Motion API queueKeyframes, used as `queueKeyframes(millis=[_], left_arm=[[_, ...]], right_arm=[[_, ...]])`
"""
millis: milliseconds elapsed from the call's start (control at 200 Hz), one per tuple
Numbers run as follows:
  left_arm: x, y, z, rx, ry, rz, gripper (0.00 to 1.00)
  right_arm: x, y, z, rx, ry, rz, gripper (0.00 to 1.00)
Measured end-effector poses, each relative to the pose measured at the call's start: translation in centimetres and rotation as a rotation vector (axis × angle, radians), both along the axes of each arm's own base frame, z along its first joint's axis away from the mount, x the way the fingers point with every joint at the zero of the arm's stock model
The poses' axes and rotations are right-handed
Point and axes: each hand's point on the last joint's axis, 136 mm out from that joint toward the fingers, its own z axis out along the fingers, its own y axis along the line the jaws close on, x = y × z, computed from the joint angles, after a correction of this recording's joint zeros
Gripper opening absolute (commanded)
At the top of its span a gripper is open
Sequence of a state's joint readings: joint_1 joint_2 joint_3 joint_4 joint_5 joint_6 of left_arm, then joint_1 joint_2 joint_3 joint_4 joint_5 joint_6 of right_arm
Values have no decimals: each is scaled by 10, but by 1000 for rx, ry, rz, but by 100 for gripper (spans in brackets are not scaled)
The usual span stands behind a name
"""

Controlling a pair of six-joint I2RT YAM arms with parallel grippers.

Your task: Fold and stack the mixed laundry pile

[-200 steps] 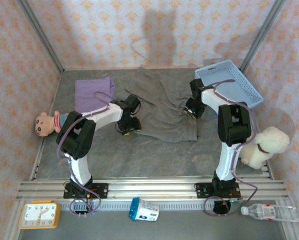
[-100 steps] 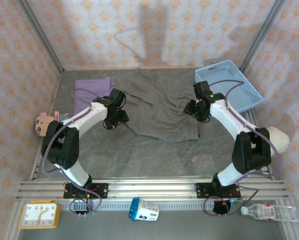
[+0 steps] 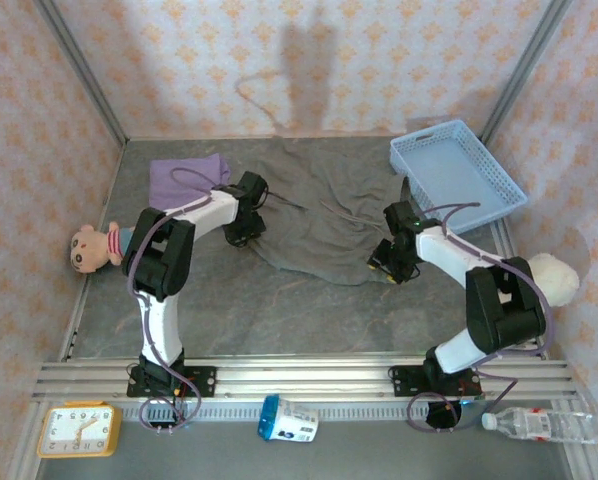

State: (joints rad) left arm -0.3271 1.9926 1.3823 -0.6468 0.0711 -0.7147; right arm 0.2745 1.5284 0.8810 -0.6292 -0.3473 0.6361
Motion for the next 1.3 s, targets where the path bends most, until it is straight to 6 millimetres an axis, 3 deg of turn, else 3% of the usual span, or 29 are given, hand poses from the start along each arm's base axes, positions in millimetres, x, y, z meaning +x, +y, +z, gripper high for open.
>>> queueKeyframes(millis=[215,325,385,430,465,545,636,721,861,1101,1196,1301], left_arm=[[24,-9,41,10,-54,-83,6],[55,-24,76,-2,-133,-127,15],[73,-33,85,-7,-164,-148,17],[86,-40,87,-12,-175,-155,22],[94,-45,84,-15,-176,-162,33],[101,-53,66,-24,-140,-190,50],[93,-51,40,-9,-62,-193,54],[82,-46,31,6,-10,-191,56],[64,-31,43,8,1,-175,56],[12,9,96,-6,-78,-121,51],[2,13,91,-12,-81,-100,44],[-1,14,66,-10,-49,-80,42]], right_arm=[[17,-3,8,-25,-38,-34,46],[25,-5,12,-36,-58,-46,44],[26,-6,10,-40,-56,-56,44],[26,-7,9,-44,-51,-63,44],[26,-8,8,-45,-49,-68,44],[27,-8,7,-46,-51,-74,44],[27,-8,7,-44,-51,-80,44],[28,-8,7,-43,-51,-84,44],[27,-8,7,-43,-51,-84,44],[27,-8,7,-44,-48,-81,43],[26,-8,7,-46,-47,-75,43],[25,-8,7,-49,-44,-67,43]])
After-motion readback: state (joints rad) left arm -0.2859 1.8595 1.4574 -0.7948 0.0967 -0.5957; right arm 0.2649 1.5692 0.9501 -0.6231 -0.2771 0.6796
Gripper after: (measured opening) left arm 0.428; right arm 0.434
